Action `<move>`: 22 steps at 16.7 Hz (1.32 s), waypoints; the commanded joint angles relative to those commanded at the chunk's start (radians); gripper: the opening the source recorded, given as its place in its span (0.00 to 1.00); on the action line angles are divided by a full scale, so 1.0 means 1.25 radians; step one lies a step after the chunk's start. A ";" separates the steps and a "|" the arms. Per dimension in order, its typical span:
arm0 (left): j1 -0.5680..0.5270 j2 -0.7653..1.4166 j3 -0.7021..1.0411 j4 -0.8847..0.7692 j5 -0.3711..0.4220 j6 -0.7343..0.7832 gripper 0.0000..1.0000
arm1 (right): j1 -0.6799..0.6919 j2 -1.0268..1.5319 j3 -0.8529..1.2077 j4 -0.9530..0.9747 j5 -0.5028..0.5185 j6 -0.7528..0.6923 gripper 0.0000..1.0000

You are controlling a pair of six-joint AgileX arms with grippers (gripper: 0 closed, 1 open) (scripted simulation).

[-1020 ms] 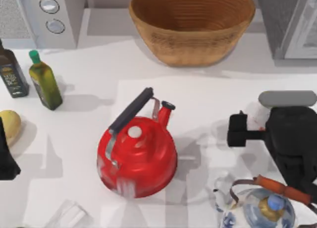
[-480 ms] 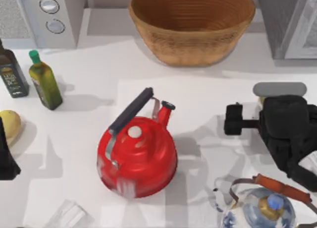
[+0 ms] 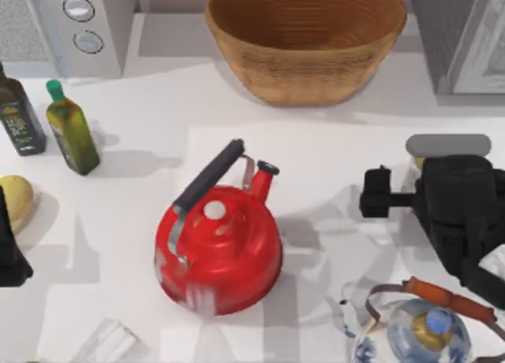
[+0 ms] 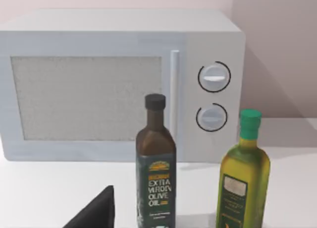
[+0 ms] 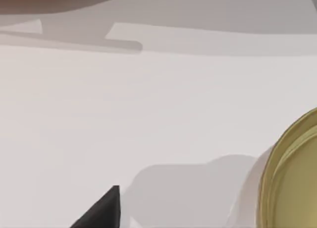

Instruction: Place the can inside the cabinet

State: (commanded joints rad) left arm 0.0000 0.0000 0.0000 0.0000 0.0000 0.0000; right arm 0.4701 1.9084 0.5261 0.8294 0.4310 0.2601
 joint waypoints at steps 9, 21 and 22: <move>0.000 0.000 0.000 0.000 0.000 0.000 1.00 | 0.000 0.000 0.000 0.000 0.000 0.000 0.17; 0.000 0.000 0.000 0.000 0.000 0.000 1.00 | 0.001 -0.003 0.002 -0.002 -0.002 0.000 0.00; 0.000 0.000 0.000 0.000 0.000 0.000 1.00 | 0.000 -0.012 0.010 -0.012 -0.011 -0.003 0.00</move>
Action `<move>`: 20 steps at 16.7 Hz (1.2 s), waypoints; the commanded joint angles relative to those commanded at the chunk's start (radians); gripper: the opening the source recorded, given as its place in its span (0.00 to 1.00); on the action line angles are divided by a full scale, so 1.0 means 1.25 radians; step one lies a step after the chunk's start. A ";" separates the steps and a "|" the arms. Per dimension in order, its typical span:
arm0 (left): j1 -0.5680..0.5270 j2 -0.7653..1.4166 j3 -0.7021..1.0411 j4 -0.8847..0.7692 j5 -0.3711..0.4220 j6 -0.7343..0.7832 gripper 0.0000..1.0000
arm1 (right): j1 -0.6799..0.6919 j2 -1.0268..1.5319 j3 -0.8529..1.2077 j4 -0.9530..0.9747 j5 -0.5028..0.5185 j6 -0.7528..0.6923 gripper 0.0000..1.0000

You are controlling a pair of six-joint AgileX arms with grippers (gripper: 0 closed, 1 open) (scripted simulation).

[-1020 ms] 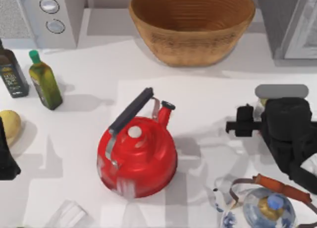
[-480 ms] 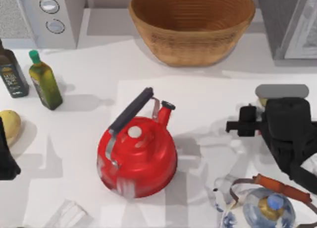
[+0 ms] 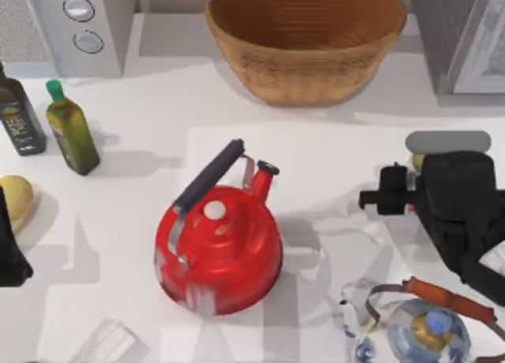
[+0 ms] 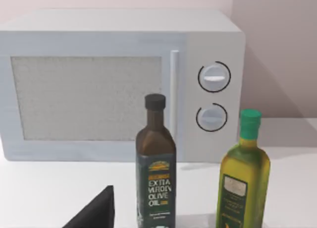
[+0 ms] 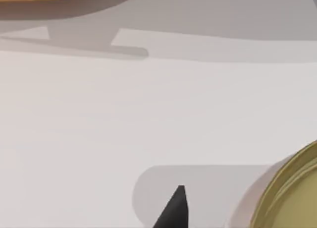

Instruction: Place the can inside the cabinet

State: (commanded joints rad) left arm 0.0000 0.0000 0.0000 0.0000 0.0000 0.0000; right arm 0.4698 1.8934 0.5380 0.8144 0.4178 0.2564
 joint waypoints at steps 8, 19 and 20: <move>0.000 0.000 0.000 0.000 0.000 0.000 1.00 | -0.018 -0.278 0.183 -0.365 -0.068 -0.021 0.00; 0.000 0.000 0.000 0.000 0.000 0.000 1.00 | -0.004 -0.388 0.205 -0.602 0.002 0.001 0.00; 0.000 0.000 0.000 0.000 0.000 0.000 1.00 | -0.004 -0.389 0.204 -0.602 0.002 0.001 0.00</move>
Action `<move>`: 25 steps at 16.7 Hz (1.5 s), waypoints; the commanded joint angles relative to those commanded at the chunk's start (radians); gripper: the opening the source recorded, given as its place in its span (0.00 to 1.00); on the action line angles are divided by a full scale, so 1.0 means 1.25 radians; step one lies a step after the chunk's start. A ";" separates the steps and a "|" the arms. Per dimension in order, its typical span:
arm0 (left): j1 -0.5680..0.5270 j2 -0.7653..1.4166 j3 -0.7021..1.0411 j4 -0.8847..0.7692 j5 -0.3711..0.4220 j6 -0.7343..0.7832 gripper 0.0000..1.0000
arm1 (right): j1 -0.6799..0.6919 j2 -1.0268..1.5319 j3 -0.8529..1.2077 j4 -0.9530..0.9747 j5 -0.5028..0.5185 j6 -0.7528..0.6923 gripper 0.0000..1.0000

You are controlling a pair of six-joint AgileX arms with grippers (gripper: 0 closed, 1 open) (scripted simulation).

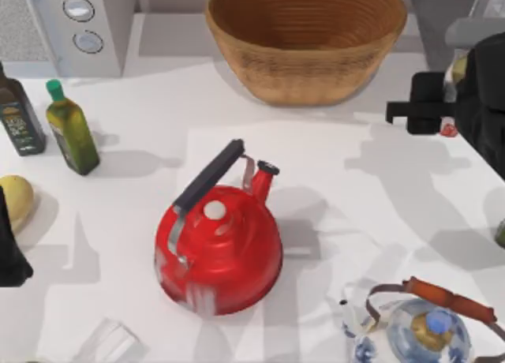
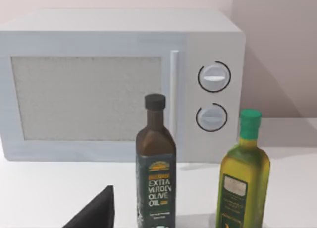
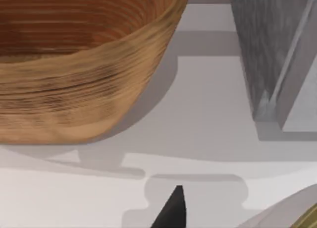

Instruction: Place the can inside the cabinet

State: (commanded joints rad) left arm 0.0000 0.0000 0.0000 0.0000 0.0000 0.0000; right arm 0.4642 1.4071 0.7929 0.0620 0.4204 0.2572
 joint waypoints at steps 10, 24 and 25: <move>0.000 0.000 0.000 0.000 0.000 0.000 1.00 | -0.147 -0.438 -0.248 -0.024 -0.125 -0.083 0.00; 0.000 0.000 0.000 0.000 0.000 0.000 1.00 | -0.371 -1.126 -0.634 -0.050 -0.336 -0.206 0.00; 0.000 0.000 0.000 0.000 0.000 0.000 1.00 | -0.371 -1.126 -0.634 -0.050 -0.336 -0.206 0.00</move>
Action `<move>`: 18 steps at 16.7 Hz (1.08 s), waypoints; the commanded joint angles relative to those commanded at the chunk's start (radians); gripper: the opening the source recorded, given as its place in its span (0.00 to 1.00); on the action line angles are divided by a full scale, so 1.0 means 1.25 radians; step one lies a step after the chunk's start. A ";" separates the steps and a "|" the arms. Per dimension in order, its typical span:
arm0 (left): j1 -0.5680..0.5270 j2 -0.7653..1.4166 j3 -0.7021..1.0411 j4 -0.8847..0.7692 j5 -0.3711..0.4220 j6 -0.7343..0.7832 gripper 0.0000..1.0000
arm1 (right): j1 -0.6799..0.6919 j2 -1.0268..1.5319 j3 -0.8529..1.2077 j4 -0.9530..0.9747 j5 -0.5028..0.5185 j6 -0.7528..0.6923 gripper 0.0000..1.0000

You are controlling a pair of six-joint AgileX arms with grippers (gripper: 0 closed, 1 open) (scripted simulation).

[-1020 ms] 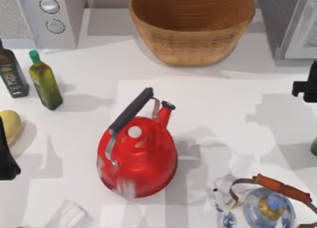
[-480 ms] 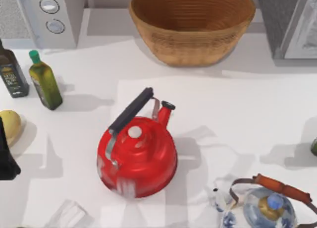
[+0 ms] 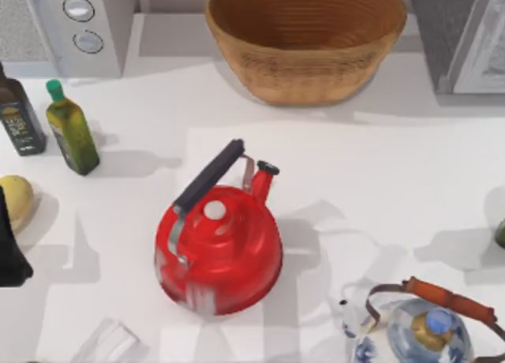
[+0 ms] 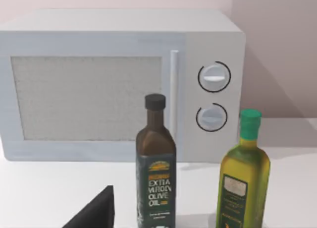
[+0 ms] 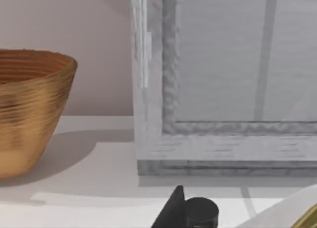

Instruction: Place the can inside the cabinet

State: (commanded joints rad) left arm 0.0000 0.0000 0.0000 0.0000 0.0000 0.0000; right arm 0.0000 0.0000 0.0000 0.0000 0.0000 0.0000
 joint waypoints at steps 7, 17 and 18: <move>0.000 0.000 0.000 0.000 0.000 0.000 1.00 | 0.009 0.063 0.081 -0.013 0.014 -0.001 0.00; 0.000 0.000 0.000 0.000 0.000 0.000 1.00 | 0.087 0.473 0.618 -0.149 0.050 -0.022 0.00; 0.000 0.000 0.000 0.000 0.000 0.000 1.00 | 0.096 0.522 0.680 -0.167 0.054 -0.022 0.00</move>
State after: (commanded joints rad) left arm 0.0000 0.0000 0.0000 0.0000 0.0000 0.0000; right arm 0.1202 0.6530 0.8503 -0.2084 0.0678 -0.0278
